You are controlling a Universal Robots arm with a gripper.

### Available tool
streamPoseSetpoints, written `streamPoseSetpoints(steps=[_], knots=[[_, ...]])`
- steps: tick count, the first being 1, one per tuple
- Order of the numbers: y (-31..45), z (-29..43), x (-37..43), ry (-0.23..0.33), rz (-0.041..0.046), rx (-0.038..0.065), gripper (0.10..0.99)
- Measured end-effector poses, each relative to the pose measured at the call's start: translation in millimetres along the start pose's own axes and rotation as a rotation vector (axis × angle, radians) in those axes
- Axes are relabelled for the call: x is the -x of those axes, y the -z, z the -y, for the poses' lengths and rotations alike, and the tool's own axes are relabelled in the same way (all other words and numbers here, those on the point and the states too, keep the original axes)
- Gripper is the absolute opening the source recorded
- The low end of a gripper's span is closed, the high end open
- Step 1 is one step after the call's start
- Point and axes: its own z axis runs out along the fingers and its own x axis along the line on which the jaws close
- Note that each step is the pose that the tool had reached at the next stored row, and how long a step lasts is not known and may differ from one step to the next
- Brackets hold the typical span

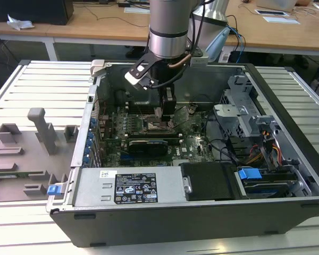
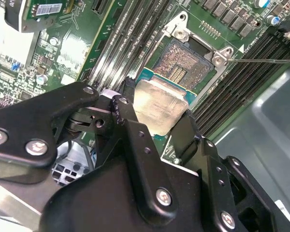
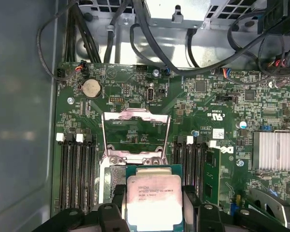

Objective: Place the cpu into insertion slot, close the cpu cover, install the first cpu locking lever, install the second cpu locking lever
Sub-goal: 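Place the cpu into insertion slot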

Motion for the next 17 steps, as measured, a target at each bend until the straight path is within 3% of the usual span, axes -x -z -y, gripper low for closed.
streamPoseSetpoints(steps=[7,11,17], knots=[[-8.5,3.5,-2.4,0.0,0.0001,0.0,0.545],[-15.6,6.1,-11.6,0.0,-0.0002,0.0,0.545],[-24.4,8.0,-13.4,-0.004,0.0002,0.0,0.545]])
